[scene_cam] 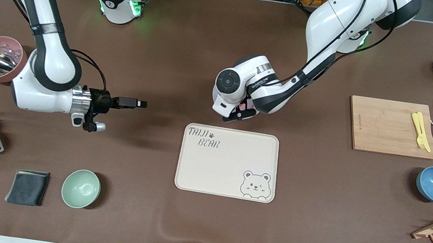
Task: Place orange and plate with both arms
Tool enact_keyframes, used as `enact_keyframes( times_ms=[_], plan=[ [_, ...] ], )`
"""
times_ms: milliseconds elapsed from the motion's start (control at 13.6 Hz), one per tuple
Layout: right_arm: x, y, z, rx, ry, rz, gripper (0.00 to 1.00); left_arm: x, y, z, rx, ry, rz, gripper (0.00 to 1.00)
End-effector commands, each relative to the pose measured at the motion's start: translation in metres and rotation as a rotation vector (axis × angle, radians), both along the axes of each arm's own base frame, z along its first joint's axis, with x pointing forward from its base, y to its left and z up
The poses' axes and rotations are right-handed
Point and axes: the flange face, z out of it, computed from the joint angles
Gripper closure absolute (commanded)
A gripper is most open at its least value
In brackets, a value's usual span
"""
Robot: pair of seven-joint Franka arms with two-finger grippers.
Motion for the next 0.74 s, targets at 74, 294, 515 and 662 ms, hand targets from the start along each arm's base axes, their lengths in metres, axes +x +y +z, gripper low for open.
enact_keyframes(
  times_ms=[74,294,515,662],
  plan=[
    [-0.026,0.010,-0.050,0.174,-0.077,-0.012,0.00,0.025,0.025,0.065,0.049,-0.060,0.020,0.00],
    [-0.048,0.042,-0.081,0.249,-0.119,-0.043,0.00,0.073,0.080,0.114,0.040,-0.112,0.053,0.00],
    [-0.061,0.081,-0.098,0.269,-0.138,-0.080,0.08,0.117,0.142,0.161,0.004,-0.173,0.038,0.00],
    [-0.072,0.102,-0.117,0.298,-0.161,-0.099,0.20,0.136,0.184,0.191,-0.007,-0.205,0.001,0.00]
  ],
)
